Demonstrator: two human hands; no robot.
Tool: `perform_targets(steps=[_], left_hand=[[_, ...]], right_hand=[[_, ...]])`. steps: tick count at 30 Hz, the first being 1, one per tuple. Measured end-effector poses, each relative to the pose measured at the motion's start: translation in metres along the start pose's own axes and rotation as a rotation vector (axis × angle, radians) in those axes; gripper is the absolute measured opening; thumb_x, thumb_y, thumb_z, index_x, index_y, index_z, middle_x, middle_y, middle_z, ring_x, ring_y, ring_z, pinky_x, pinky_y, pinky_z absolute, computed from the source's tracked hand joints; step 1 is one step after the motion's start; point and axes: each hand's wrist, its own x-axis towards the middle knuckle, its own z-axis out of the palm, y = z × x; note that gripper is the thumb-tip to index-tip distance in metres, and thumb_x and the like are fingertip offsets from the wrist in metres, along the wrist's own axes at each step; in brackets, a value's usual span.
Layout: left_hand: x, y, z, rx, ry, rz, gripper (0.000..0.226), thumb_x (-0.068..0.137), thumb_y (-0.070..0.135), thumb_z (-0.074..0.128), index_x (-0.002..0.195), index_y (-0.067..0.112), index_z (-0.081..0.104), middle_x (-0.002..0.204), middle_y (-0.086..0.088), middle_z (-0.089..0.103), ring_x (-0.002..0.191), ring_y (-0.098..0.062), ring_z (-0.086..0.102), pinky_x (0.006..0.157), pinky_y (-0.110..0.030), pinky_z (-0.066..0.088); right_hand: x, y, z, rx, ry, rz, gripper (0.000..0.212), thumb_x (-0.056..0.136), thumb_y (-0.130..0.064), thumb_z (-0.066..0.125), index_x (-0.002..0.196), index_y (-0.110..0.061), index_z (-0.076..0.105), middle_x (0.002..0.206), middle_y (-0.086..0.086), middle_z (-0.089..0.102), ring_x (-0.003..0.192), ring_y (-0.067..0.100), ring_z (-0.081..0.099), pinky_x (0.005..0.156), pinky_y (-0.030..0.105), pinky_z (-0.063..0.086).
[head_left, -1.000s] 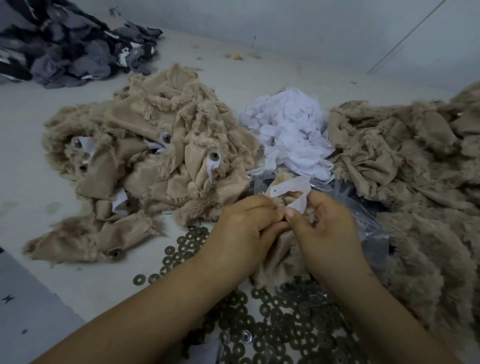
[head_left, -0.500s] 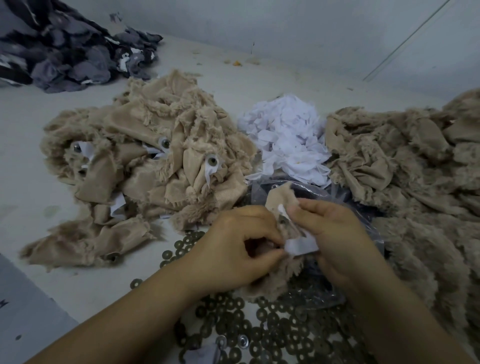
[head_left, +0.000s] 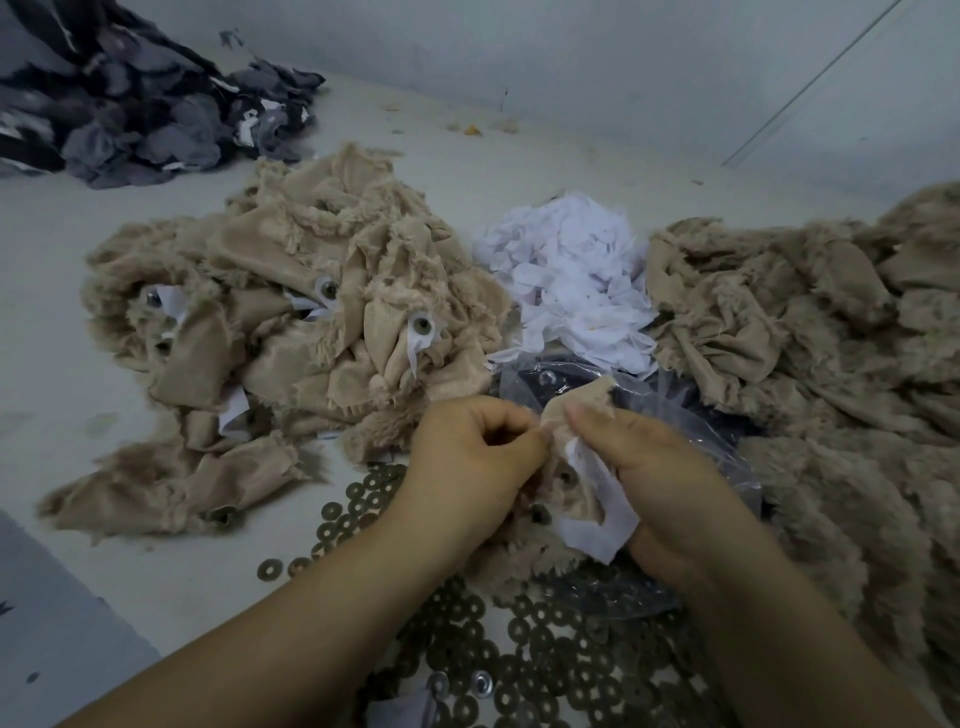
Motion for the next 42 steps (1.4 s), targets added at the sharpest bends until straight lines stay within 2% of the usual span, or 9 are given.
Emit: perform_targets(steps=[4,9,12,18,21,24,29,32,42], left_hand=[[0.0,0.003,-0.003,0.065,0.12,0.143,0.024,0.087,0.009,0.07,0.073,0.026,0.077,0.068,0.006,0.073,0.061,-0.011,0.068,0.058,-0.025,0.057],[0.006,0.008,-0.005,0.014,0.121,0.102,0.037,0.089,0.029,0.069,0.054,0.026,0.058,0.047,0.013,0.051,0.043,0.001,0.044,0.044,-0.012,0.037],[0.007,0.006,-0.004,0.031,0.081,0.07,0.037,0.086,0.029,0.072,0.057,0.009,0.06,0.048,0.0,0.051,0.045,-0.006,0.044,0.045,-0.02,0.039],[0.006,0.001,-0.005,-0.143,0.151,0.013,0.022,0.089,0.013,0.069,0.068,0.015,0.073,0.071,-0.022,0.066,0.061,-0.026,0.059,0.063,-0.042,0.056],[0.006,0.002,-0.004,-0.163,0.183,0.057,0.019,0.088,0.01,0.069,0.071,0.016,0.075,0.075,-0.019,0.069,0.073,-0.039,0.065,0.072,-0.049,0.057],[0.003,0.004,-0.001,-0.098,0.144,0.146,0.017,0.087,0.007,0.07,0.074,0.016,0.076,0.071,-0.005,0.072,0.07,-0.024,0.068,0.068,-0.035,0.059],[0.0,0.007,0.003,-0.106,0.136,0.184,0.017,0.087,0.003,0.069,0.073,0.012,0.074,0.063,-0.002,0.068,0.058,-0.009,0.061,0.057,-0.023,0.052],[0.0,0.006,0.004,-0.184,0.142,0.084,0.021,0.088,0.005,0.068,0.068,0.011,0.072,0.059,-0.003,0.062,0.057,-0.014,0.056,0.057,-0.031,0.05],[0.003,0.001,0.008,-0.235,0.168,0.065,0.025,0.092,0.011,0.065,0.068,0.008,0.07,0.072,-0.027,0.065,0.067,-0.037,0.062,0.068,-0.052,0.056]], right_hand=[[0.001,0.002,0.0,0.056,0.026,-0.065,0.028,0.069,-0.033,0.07,0.08,-0.009,0.081,0.092,0.017,0.077,0.084,0.029,0.075,0.068,0.032,0.061],[0.002,0.004,0.003,0.136,0.033,-0.158,0.028,0.093,-0.014,0.057,0.08,-0.014,0.082,0.088,0.006,0.078,0.083,0.016,0.076,0.068,0.024,0.06],[0.001,0.003,0.006,0.215,0.02,-0.112,0.033,0.085,-0.021,0.061,0.106,0.002,0.072,0.109,0.022,0.073,0.105,0.035,0.07,0.092,0.044,0.055],[0.002,0.002,0.005,0.231,0.05,-0.074,0.039,0.1,-0.014,0.05,0.076,-0.008,0.08,0.089,0.01,0.078,0.08,0.02,0.076,0.063,0.026,0.06],[0.002,0.003,0.005,0.217,0.052,-0.073,0.037,0.101,-0.008,0.049,0.076,-0.003,0.075,0.079,0.007,0.078,0.076,0.01,0.075,0.066,0.019,0.057],[-0.001,0.003,0.005,0.18,0.031,-0.141,0.017,0.092,-0.017,0.068,0.083,-0.008,0.079,0.089,0.006,0.078,0.086,0.014,0.075,0.073,0.024,0.059],[-0.006,0.0,0.006,0.155,-0.022,-0.132,0.032,0.076,-0.029,0.072,0.086,0.0,0.078,0.104,0.038,0.066,0.093,0.037,0.072,0.08,0.038,0.059],[-0.003,0.002,0.007,0.208,-0.015,-0.14,0.03,0.076,-0.024,0.069,0.097,-0.004,0.078,0.106,0.021,0.074,0.098,0.031,0.073,0.08,0.036,0.061],[0.002,0.009,0.012,0.28,0.03,-0.113,0.021,0.079,-0.018,0.064,0.069,-0.018,0.082,0.08,0.001,0.078,0.074,0.011,0.076,0.059,0.018,0.057]])
